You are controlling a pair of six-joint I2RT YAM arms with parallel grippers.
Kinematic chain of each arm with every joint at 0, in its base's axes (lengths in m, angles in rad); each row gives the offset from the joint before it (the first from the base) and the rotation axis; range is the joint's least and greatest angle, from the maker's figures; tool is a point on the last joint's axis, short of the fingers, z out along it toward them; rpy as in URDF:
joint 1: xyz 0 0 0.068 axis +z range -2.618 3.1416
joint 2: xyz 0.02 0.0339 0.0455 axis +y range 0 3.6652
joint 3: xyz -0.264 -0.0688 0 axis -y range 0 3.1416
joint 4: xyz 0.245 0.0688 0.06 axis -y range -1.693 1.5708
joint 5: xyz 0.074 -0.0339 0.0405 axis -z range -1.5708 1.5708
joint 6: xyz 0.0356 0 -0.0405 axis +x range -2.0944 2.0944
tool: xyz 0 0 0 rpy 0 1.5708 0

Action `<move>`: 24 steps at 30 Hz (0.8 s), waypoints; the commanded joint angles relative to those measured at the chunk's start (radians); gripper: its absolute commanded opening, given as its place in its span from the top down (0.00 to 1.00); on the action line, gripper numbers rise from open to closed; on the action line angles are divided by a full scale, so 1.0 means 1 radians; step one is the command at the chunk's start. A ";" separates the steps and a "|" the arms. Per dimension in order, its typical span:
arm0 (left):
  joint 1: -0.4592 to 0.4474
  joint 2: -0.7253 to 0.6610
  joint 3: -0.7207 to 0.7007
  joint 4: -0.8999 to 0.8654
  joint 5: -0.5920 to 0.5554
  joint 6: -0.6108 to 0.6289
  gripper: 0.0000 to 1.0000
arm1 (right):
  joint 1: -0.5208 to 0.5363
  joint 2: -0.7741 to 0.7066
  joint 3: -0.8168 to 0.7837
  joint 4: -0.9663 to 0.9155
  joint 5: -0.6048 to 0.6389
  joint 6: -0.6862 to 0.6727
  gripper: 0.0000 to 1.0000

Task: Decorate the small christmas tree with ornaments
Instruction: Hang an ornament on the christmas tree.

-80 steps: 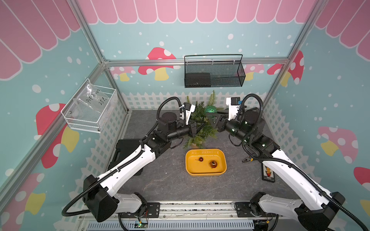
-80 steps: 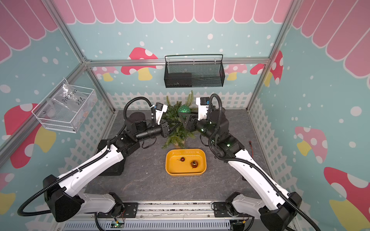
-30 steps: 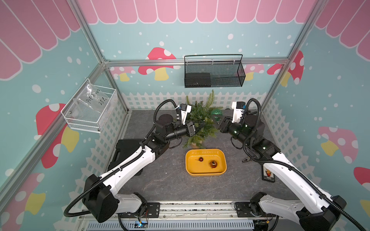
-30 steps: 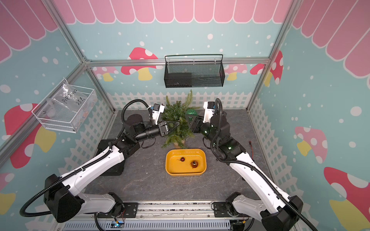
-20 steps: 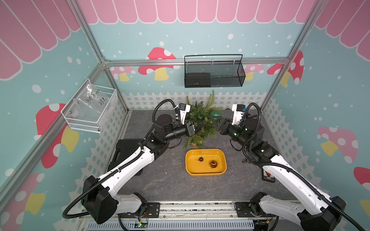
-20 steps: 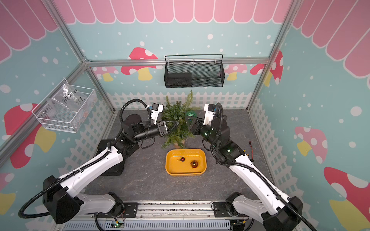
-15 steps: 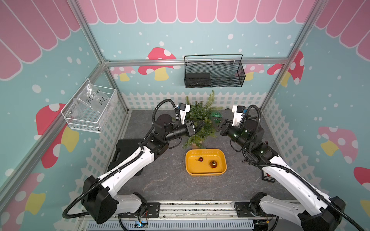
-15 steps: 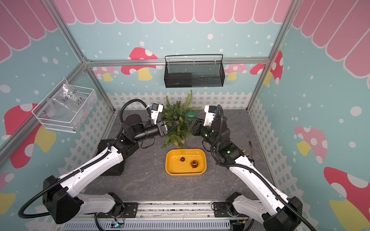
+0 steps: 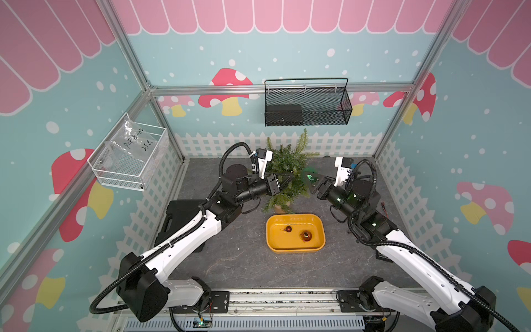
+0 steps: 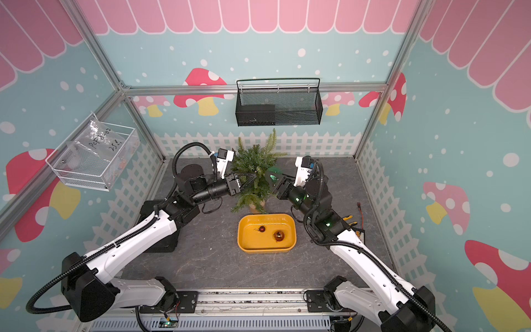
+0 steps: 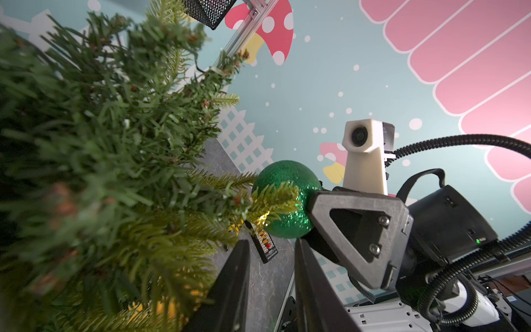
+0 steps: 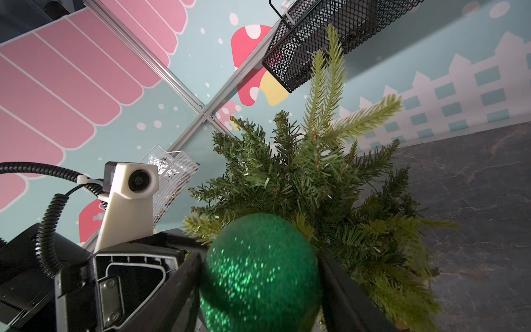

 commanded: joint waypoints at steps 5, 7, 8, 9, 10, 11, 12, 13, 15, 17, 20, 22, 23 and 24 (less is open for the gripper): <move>0.005 -0.015 0.001 -0.034 -0.021 0.009 0.69 | -0.007 -0.039 -0.054 0.099 -0.036 0.043 0.35; 0.006 -0.021 -0.007 -0.038 -0.024 0.009 0.69 | -0.007 -0.045 -0.063 0.098 -0.039 0.041 0.35; 0.005 -0.025 -0.012 -0.039 -0.027 0.008 0.69 | -0.007 -0.049 -0.067 0.099 -0.041 0.039 0.33; 0.006 -0.031 -0.018 -0.039 -0.029 0.007 0.69 | -0.007 -0.054 -0.071 0.099 -0.044 0.037 0.32; 0.005 -0.037 -0.023 -0.039 -0.031 0.005 0.68 | -0.007 -0.058 -0.075 0.099 -0.045 0.035 0.31; 0.006 -0.042 -0.030 -0.041 -0.033 0.004 0.68 | -0.007 -0.062 -0.081 0.098 -0.048 0.032 0.30; 0.005 -0.049 -0.037 -0.043 -0.035 0.002 0.68 | -0.007 -0.066 -0.085 0.099 -0.051 0.031 0.29; 0.005 -0.052 -0.042 -0.045 -0.036 0.004 0.68 | -0.007 -0.068 -0.090 0.098 -0.054 0.030 0.29; 0.006 -0.063 -0.052 -0.054 -0.040 0.003 0.67 | -0.007 -0.071 -0.097 0.096 -0.055 0.028 0.29; 0.005 -0.075 -0.061 -0.063 -0.042 0.006 0.67 | -0.007 -0.077 -0.106 0.095 -0.053 0.024 0.29; 0.005 -0.098 -0.074 -0.090 -0.052 0.019 0.65 | -0.007 -0.089 -0.114 0.073 -0.049 0.010 0.33; 0.006 -0.116 -0.081 -0.117 -0.061 0.031 0.64 | -0.007 -0.100 -0.117 0.046 -0.043 -0.008 0.34; 0.006 -0.126 -0.087 -0.132 -0.065 0.039 0.64 | -0.007 -0.107 -0.116 0.027 -0.037 -0.021 0.35; 0.006 -0.137 -0.093 -0.141 -0.069 0.046 0.63 | -0.007 -0.112 -0.111 -0.004 -0.025 -0.041 0.35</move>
